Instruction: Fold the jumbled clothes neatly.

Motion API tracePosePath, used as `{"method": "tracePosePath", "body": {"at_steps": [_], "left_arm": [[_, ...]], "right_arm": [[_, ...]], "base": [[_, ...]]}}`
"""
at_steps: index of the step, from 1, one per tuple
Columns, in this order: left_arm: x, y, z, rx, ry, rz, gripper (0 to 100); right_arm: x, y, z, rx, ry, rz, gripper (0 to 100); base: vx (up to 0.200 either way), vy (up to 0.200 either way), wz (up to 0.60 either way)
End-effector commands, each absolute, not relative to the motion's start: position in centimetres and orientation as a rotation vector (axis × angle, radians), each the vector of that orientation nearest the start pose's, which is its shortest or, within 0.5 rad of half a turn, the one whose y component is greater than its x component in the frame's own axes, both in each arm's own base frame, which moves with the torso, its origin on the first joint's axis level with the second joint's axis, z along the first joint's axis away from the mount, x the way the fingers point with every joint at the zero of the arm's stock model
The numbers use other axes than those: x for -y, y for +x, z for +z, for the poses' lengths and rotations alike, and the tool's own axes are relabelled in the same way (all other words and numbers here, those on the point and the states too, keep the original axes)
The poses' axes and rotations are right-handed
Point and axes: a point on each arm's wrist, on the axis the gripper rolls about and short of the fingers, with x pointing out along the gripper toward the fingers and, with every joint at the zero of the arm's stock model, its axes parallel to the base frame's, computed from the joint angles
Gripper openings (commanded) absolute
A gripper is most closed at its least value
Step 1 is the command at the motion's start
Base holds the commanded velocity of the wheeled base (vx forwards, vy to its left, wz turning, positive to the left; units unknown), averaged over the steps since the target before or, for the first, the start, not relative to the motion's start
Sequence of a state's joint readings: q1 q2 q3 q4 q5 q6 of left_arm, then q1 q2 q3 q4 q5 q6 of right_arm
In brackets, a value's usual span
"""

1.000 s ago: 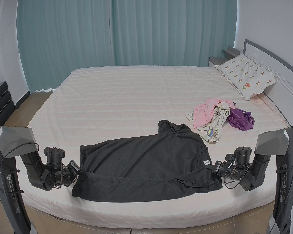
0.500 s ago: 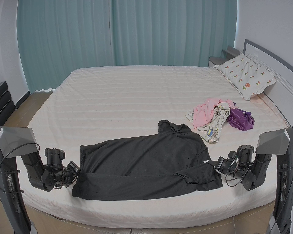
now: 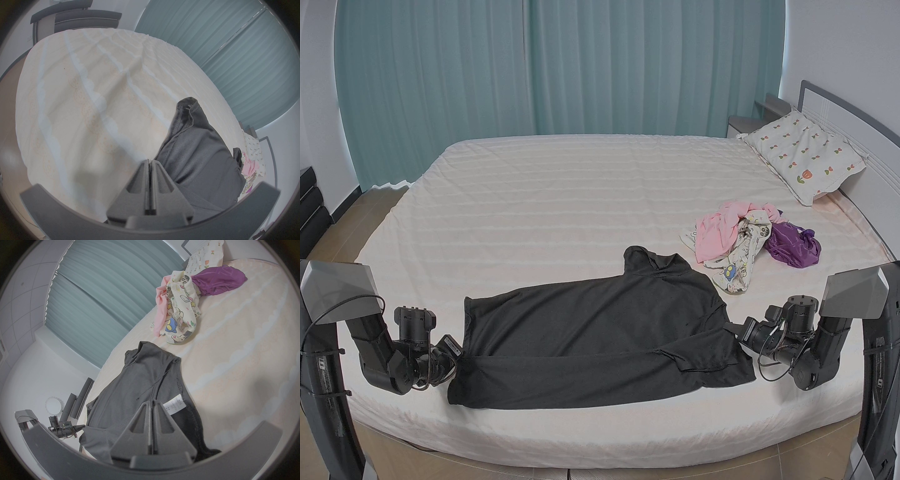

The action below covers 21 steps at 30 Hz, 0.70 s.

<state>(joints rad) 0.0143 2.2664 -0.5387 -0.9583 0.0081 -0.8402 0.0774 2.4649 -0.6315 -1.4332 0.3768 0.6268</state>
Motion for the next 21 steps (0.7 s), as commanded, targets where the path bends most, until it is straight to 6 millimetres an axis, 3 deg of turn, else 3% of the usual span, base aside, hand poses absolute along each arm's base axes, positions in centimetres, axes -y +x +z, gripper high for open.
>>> {"method": "tracePosePath", "body": {"at_steps": [1, 17, 18, 21], "left_arm": [[-0.4, 31.4, -3.0, -0.710, -0.793, 0.353, 0], [0.0, 31.4, -3.8, -0.673, -0.776, 0.354, 0], [0.0, 31.4, -3.7, -0.670, -0.778, 0.353, 100], [0.0, 31.4, -3.7, -0.668, -0.781, 0.354, 100]], "right_arm": [[-3.8, 35.5, -4.3, -0.522, 0.664, 0.303, 0], [-4.6, 36.0, -5.3, -0.523, 0.654, 0.299, 0], [-4.6, 35.9, -5.4, -0.530, 0.654, 0.297, 100], [-4.6, 35.8, -5.4, -0.530, 0.654, 0.300, 100]], "base": [[0.000, 0.000, 0.00], [0.000, 0.000, 0.00], [0.000, 0.000, 0.00], [0.000, 0.000, 0.00]]}}
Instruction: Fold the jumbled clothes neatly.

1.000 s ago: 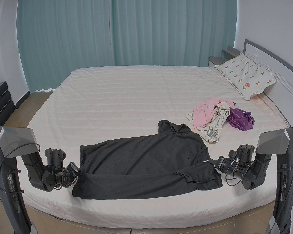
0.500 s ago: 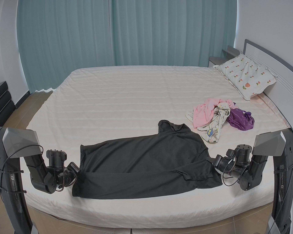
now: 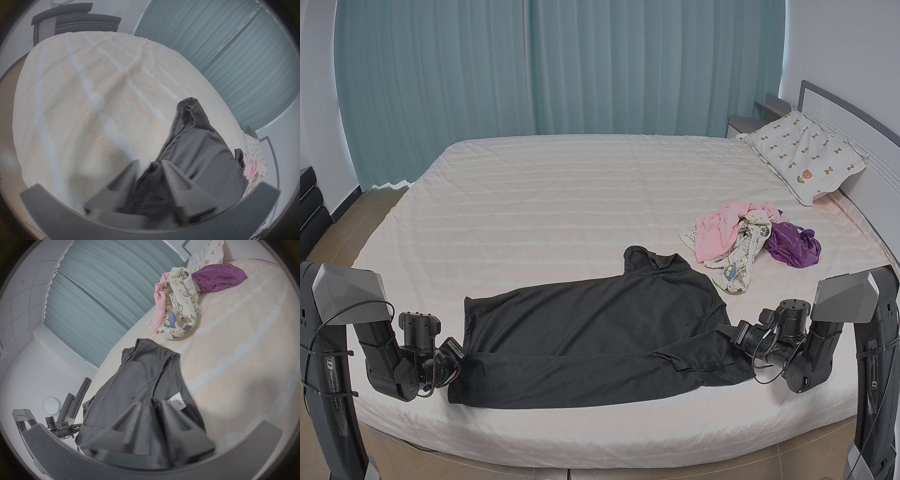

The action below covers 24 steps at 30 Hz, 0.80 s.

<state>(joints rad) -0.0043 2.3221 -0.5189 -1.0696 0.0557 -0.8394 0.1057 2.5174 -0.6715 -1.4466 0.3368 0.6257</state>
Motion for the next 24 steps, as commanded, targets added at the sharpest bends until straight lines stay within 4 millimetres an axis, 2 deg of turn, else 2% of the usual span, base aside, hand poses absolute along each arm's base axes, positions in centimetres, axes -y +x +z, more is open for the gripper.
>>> {"method": "tracePosePath", "body": {"at_steps": [1, 7, 10, 14, 20, 24], "left_arm": [[0.0, 31.4, -3.7, -0.668, -0.781, 0.354, 100], [-0.2, 31.2, -3.5, -0.668, -0.802, 0.353, 100], [-0.4, 31.2, -2.7, -0.642, -0.812, 0.350, 100], [-1.1, 30.5, -0.2, -0.606, -0.899, 0.282, 100], [-1.9, 29.8, 0.9, -0.620, -0.974, 0.209, 100], [-2.2, 29.8, 0.7, -0.621, -0.979, 0.213, 100]], "right_arm": [[-4.6, 35.8, -5.4, -0.530, 0.654, 0.300, 100], [-4.1, 35.3, -5.0, -0.528, 0.675, 0.282, 100], [-3.4, 35.0, -3.8, -0.492, 0.741, 0.265, 100], [-2.5, 34.3, -2.2, -0.447, 0.839, 0.242, 100], [-2.7, 34.2, -2.4, -0.458, 0.854, 0.243, 100], [-2.8, 34.1, -2.3, -0.458, 0.855, 0.246, 100]], "base": [[0.000, 0.000, 0.00], [0.000, 0.000, 0.00], [0.000, 0.000, 0.00], [0.000, 0.000, 0.00], [0.000, 0.000, 0.00], [0.200, 0.000, 0.00]]}}
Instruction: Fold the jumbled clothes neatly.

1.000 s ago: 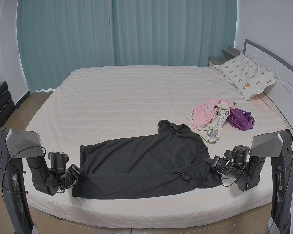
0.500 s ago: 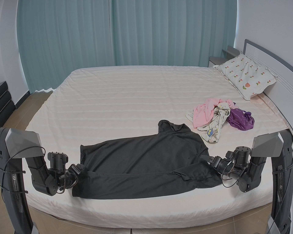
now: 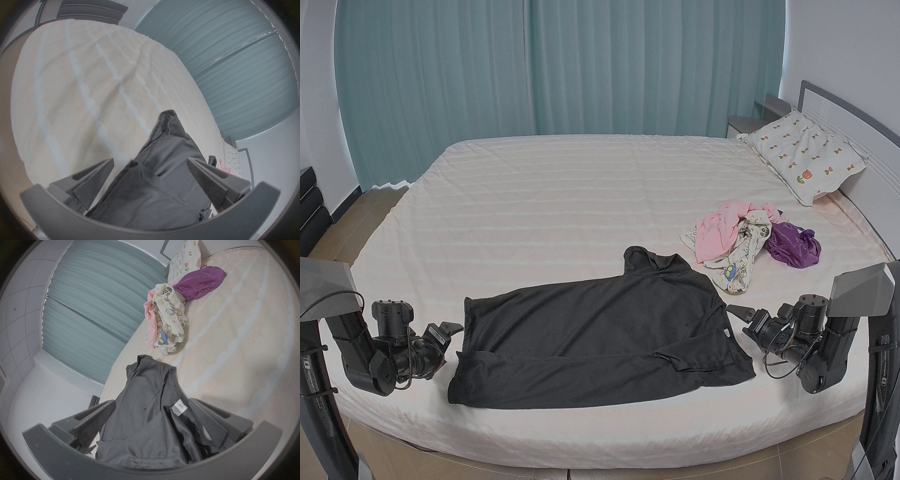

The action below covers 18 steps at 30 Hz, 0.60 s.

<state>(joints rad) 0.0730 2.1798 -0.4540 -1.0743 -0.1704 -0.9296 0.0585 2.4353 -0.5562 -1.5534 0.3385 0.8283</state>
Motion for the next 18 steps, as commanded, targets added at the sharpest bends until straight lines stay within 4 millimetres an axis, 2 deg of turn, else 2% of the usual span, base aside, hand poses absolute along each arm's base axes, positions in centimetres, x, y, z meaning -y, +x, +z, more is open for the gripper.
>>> {"method": "tracePosePath", "body": {"at_steps": [1, 8, 18], "left_arm": [[-2.18, 29.83, 0.75, -0.620, -0.979, 0.212, 100], [-2.14, 29.83, 0.75, -0.620, -0.978, 0.212, 100], [-2.14, 29.91, 0.70, -0.620, -0.976, 0.212, 100]], "right_arm": [[-2.85, 34.12, -2.34, -0.460, 0.854, 0.246, 100], [-2.90, 34.09, -2.36, -0.462, 0.854, 0.246, 100], [-3.00, 34.04, -2.43, -0.465, 0.853, 0.246, 100]], "base": [[0.200, 0.000, 0.00], [0.200, 0.000, 0.00], [0.000, 0.000, 0.00]]}}
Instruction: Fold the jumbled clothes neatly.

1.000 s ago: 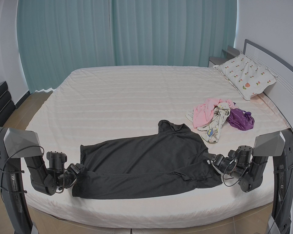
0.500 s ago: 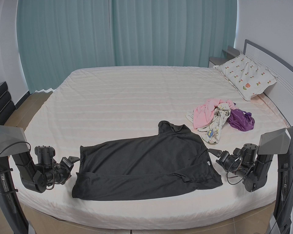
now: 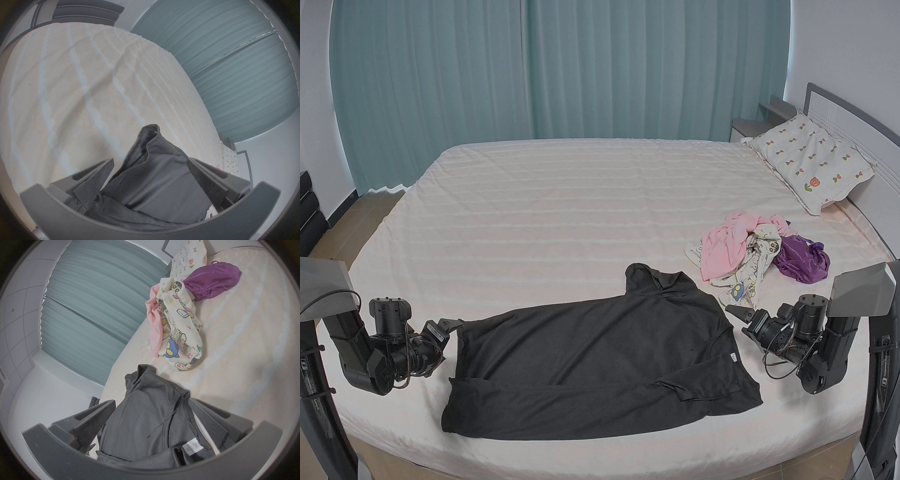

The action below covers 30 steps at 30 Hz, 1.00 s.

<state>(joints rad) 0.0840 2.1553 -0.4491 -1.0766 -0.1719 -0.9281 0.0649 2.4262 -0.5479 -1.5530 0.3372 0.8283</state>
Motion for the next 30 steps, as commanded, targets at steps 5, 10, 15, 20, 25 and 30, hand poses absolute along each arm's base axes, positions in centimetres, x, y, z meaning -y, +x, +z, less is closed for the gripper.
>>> {"method": "tracePosePath", "body": {"at_steps": [5, 10, 15, 20, 25, 30], "left_arm": [[-2.2, 30.4, 0.9, -0.604, -0.976, 0.204, 100], [-2.1, 31.4, 0.8, -0.582, -0.964, 0.197, 100], [-1.6, 32.3, 0.9, -0.563, -0.950, 0.191, 100], [-1.5, 33.8, 1.0, -0.535, -0.915, 0.167, 100], [-1.9, 35.4, -0.1, -0.512, -0.758, 0.175, 100], [-1.7, 35.7, -1.3, -0.534, -0.747, 0.180, 100]], "right_arm": [[-3.1, 34.0, -2.5, -0.468, 0.851, 0.249, 100], [-3.3, 34.0, -2.6, -0.472, 0.848, 0.252, 100], [-3.5, 34.0, -2.6, -0.477, 0.847, 0.257, 100], [-3.5, 34.0, -2.6, -0.477, 0.847, 0.257, 100], [-3.5, 34.0, -2.6, -0.477, 0.849, 0.257, 100], [-3.5, 34.0, -2.7, -0.477, 0.849, 0.257, 100]], "base": [[0.000, 0.000, 0.00], [0.000, 0.000, 0.00], [0.000, 0.000, 0.00], [0.000, 0.000, 0.00], [0.000, 0.000, 0.00], [0.000, 0.000, 0.00]]}}
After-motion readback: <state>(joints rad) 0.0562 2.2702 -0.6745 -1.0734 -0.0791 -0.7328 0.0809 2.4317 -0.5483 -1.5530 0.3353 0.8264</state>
